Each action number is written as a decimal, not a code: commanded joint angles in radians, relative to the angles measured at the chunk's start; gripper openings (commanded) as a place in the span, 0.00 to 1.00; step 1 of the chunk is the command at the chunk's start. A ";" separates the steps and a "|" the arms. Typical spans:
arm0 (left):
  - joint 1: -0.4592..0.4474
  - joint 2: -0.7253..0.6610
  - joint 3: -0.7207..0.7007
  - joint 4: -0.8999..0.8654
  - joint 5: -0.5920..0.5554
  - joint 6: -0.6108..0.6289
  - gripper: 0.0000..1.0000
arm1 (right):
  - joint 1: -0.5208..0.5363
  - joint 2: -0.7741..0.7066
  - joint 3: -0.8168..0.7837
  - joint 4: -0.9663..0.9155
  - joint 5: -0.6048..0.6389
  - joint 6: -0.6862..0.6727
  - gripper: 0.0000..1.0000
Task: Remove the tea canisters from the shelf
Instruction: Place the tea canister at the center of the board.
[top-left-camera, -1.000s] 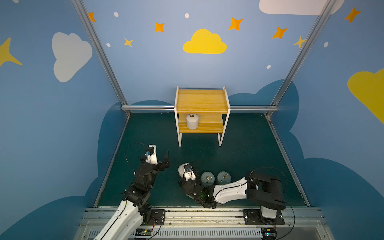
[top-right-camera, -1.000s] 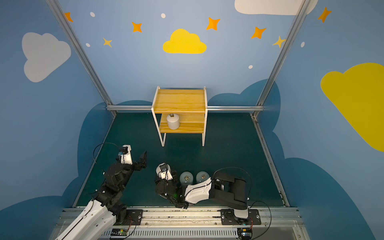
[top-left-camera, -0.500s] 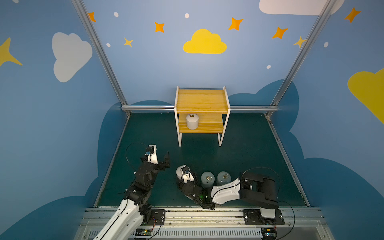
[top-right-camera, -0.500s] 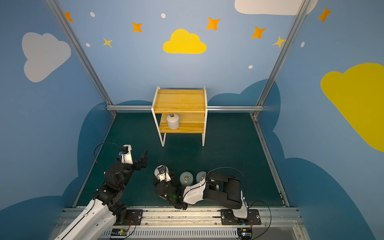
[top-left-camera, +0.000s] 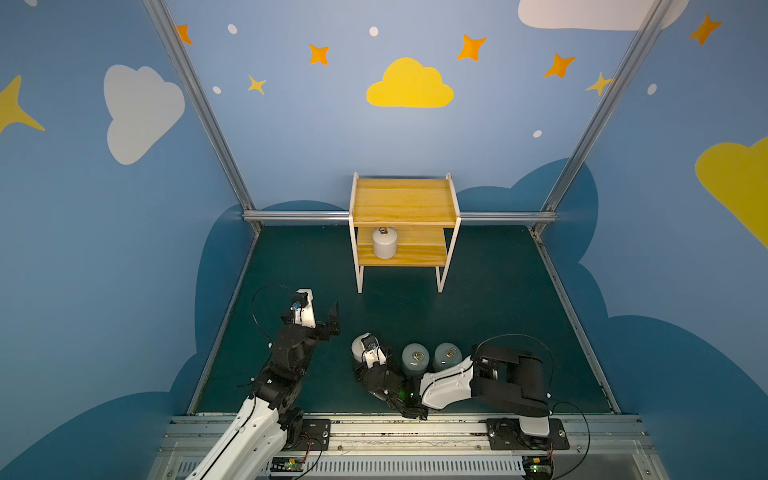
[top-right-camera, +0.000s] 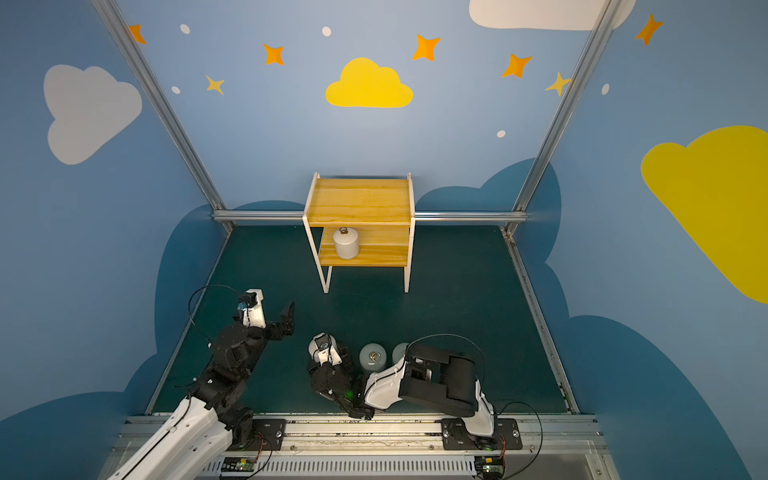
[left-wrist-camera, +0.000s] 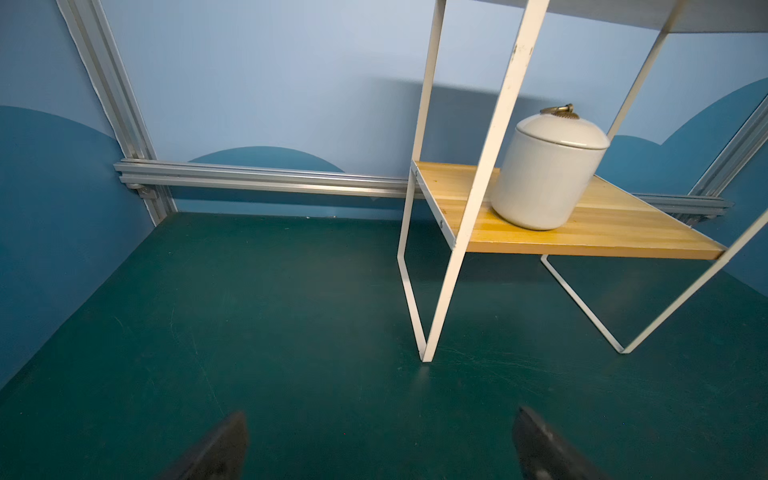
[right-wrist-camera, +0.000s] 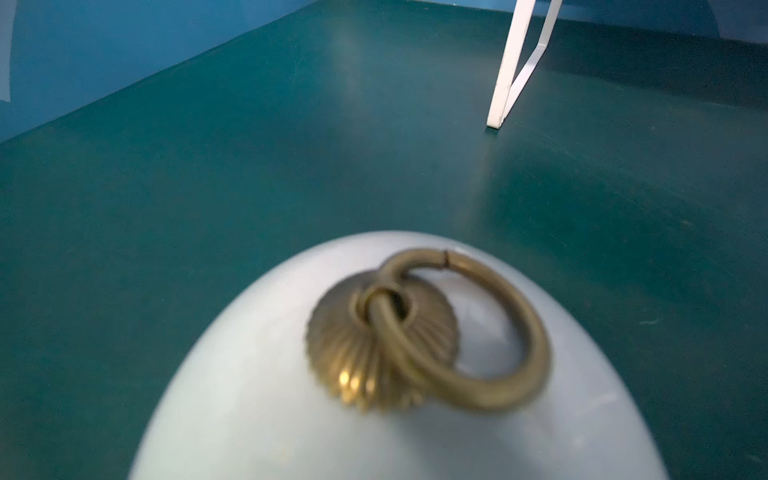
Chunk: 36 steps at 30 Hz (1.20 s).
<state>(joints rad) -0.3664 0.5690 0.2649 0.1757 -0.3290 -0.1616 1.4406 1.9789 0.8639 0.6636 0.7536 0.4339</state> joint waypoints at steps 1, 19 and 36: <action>0.006 0.013 -0.007 0.027 0.013 0.002 1.00 | -0.008 0.011 0.006 0.053 -0.005 0.026 0.67; 0.007 0.021 0.002 0.029 0.013 0.019 1.00 | -0.026 0.064 0.000 0.035 -0.036 0.088 0.67; 0.009 0.046 0.001 0.048 0.022 0.021 1.00 | -0.025 0.067 -0.003 0.035 -0.045 0.075 0.79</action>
<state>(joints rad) -0.3607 0.6201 0.2649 0.1963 -0.3107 -0.1532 1.4261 2.0201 0.8639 0.7006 0.7315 0.5011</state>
